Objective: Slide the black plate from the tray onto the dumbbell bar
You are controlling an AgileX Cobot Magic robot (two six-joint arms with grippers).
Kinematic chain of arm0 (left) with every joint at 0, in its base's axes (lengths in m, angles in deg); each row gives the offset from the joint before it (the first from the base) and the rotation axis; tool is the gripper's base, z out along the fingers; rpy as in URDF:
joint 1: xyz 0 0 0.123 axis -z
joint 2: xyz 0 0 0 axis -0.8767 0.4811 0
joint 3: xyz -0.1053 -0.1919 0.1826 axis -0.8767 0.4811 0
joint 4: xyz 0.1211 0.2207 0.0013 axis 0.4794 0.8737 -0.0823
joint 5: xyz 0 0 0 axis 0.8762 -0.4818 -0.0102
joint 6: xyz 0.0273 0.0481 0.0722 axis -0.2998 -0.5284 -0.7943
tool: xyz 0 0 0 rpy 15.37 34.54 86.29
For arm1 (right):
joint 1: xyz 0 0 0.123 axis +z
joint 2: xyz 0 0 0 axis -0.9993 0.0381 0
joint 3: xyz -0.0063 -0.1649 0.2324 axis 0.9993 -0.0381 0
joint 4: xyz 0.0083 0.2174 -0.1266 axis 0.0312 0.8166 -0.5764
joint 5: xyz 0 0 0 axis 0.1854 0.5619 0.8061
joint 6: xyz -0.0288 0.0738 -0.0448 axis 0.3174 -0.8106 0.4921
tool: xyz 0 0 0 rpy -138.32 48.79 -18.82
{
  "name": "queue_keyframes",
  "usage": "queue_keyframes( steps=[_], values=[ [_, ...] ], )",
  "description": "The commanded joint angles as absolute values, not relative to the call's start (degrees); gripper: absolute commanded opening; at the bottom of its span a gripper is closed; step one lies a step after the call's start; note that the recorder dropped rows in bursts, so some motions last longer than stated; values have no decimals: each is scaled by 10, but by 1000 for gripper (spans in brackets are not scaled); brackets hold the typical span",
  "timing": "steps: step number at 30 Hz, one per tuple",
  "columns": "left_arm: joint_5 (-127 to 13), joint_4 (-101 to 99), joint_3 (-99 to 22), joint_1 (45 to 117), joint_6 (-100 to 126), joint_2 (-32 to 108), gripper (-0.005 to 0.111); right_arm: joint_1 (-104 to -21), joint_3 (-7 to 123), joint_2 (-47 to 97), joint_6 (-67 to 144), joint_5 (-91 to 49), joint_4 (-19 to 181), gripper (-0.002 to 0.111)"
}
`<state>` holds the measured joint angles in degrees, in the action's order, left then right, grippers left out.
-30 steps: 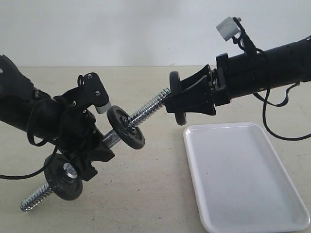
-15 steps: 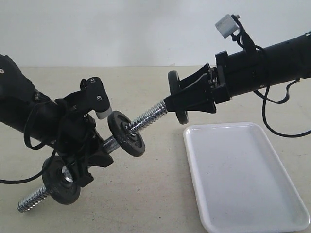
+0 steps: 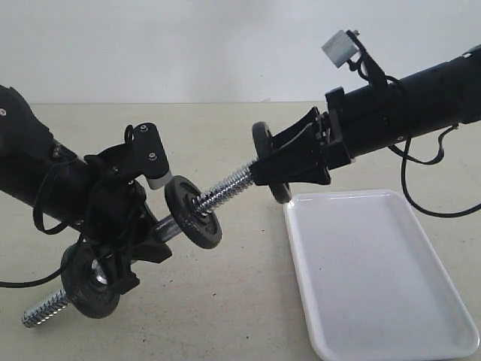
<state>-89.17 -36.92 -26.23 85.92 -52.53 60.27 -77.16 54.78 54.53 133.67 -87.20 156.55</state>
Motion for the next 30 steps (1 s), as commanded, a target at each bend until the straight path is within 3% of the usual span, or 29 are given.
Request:
queue_keyframes(
  steps=[1, 30],
  values=[
    [-865, -389, -280, 859, -534, 576, 4, -747, 555, 537, 1337, -906, 1599, 0],
    [-845, -453, -280, 859, -534, 576, 4, -672, 555, 537, 1282, -906, 1599, 0]
  ],
)
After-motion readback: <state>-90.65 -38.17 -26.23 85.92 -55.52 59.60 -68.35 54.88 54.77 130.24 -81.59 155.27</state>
